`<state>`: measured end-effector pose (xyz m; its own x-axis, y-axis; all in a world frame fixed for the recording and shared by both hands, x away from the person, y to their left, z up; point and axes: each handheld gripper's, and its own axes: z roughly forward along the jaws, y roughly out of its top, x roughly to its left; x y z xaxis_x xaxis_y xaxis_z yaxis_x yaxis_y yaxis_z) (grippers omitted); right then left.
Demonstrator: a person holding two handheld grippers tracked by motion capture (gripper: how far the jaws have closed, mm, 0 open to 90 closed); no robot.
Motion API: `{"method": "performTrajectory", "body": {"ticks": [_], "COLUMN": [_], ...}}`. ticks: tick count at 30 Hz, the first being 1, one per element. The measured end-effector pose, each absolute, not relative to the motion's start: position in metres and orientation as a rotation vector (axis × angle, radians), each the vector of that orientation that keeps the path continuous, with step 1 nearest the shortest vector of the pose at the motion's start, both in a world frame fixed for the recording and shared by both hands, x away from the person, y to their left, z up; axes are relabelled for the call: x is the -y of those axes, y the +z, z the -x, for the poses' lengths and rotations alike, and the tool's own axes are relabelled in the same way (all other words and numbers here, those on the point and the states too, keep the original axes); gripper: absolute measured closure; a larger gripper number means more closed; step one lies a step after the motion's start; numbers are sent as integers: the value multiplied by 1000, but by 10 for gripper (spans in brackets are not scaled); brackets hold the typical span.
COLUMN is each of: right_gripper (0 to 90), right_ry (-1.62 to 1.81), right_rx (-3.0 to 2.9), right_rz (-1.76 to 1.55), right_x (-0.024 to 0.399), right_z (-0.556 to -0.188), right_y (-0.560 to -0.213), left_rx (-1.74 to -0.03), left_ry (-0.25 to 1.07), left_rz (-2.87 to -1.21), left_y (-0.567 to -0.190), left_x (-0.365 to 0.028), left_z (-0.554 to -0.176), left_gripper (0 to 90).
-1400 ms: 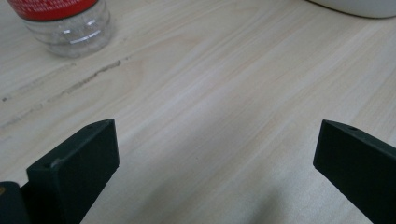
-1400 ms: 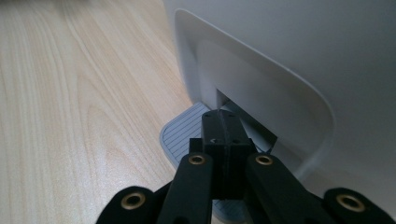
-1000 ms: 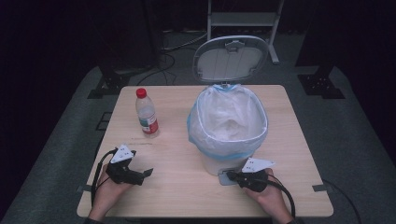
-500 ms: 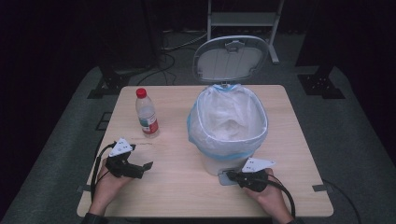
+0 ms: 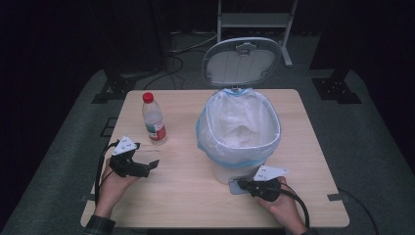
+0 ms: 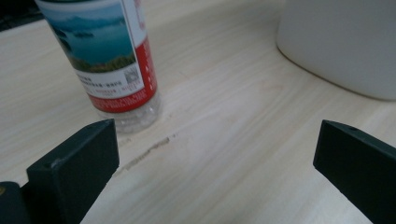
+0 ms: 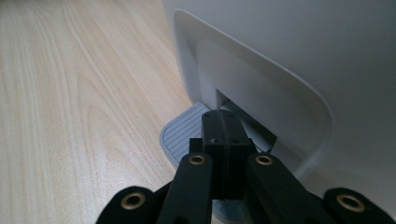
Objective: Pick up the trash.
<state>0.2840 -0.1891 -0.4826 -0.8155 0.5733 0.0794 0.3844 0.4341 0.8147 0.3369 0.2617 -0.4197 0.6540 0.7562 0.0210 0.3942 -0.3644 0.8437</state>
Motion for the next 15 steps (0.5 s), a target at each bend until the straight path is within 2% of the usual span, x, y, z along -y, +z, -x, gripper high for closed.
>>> {"method": "performTrajectory", "body": {"ticks": [15], "right_gripper": [900], "right_ry": [1323], "right_rx": [-2476], "right_rz": [-839], "right_x": [189], "right_z": [-284], "right_y": [-483], "left_rx": [-907], "left_ry": [557], "left_rz": [-1959], "left_y": [-410], "left_x": [-265], "left_z": [-360], "left_gripper": [0]}}
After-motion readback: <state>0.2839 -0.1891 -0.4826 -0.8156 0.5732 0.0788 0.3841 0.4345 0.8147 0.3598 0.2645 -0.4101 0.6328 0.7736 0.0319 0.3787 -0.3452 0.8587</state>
